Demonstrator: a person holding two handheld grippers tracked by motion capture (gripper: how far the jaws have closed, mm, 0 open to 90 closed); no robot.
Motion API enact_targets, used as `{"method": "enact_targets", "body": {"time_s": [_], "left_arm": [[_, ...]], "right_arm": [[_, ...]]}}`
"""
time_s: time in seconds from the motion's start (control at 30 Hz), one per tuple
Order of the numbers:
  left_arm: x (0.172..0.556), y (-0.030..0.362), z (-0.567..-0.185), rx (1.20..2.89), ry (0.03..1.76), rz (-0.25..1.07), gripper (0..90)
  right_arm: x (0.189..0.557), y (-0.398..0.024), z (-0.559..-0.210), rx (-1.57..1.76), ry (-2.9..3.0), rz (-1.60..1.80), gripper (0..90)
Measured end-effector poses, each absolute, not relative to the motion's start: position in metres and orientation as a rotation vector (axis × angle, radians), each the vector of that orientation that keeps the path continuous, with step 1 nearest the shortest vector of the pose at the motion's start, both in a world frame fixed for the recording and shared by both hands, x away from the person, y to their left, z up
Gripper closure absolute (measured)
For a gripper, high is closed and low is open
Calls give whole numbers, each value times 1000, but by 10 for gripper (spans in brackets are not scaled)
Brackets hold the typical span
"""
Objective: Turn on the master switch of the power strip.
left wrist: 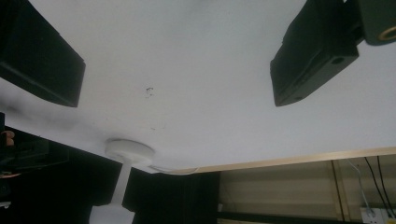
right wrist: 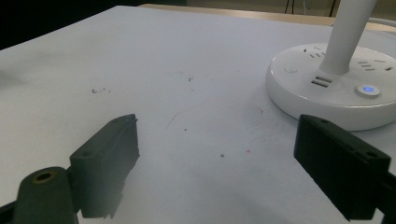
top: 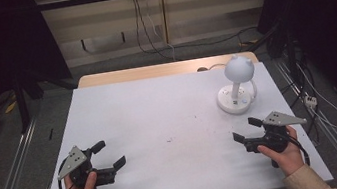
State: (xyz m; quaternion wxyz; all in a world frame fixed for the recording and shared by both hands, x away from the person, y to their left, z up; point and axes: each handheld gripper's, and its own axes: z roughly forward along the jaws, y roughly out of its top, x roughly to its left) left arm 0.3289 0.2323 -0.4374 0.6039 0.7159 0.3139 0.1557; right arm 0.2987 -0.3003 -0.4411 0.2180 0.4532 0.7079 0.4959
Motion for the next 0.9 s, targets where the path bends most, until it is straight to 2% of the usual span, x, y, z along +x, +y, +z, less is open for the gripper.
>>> {"method": "enact_targets", "body": {"time_s": [0.9], "left_arm": [[329, 231, -438, 1672, 729, 360, 28]], "right_arm": [[273, -303, -446, 1225, 1995, 1371, 124]]}}
